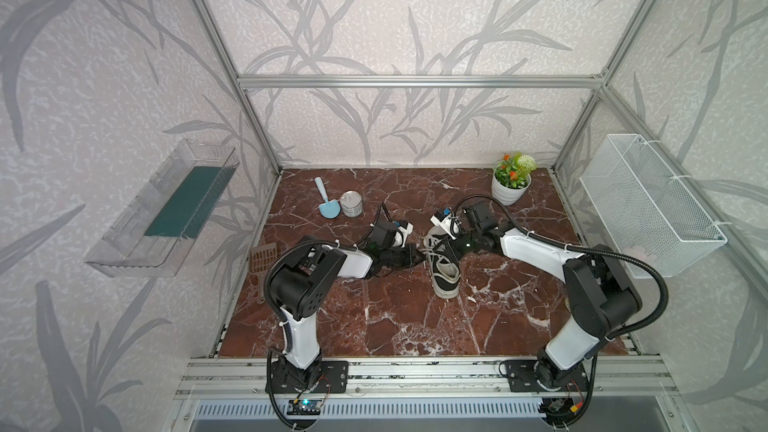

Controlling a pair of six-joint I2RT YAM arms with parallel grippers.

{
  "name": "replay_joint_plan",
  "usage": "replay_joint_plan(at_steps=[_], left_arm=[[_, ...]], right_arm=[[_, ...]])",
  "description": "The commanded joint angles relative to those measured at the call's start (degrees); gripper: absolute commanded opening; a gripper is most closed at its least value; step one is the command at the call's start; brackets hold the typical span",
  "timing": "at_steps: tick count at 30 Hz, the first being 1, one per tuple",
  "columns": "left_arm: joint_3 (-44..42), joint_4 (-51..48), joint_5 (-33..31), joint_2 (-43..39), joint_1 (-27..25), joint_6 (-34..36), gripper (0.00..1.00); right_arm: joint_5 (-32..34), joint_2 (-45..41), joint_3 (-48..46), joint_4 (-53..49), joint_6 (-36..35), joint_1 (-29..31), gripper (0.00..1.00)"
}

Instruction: Tie the shoes

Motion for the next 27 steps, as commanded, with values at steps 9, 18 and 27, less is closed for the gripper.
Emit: replay_joint_plan(at_steps=[9,18,27], left_arm=[[6.7,-3.3,1.9,2.9,0.5,2.1,0.01],[9.0,-2.5,3.3,3.9,0.5,2.1,0.01],[9.7,-0.1,5.1,5.4,0.5,0.6,0.03]], right_arm=[[-9.7,-2.5,-3.8,5.5,0.6,-1.0,0.00],[-10.0,-1.8,-1.1,-1.2,-3.4,-1.0,0.02],[-10.7,-3.4,-1.2,-3.6,-10.3,1.0,0.03]])
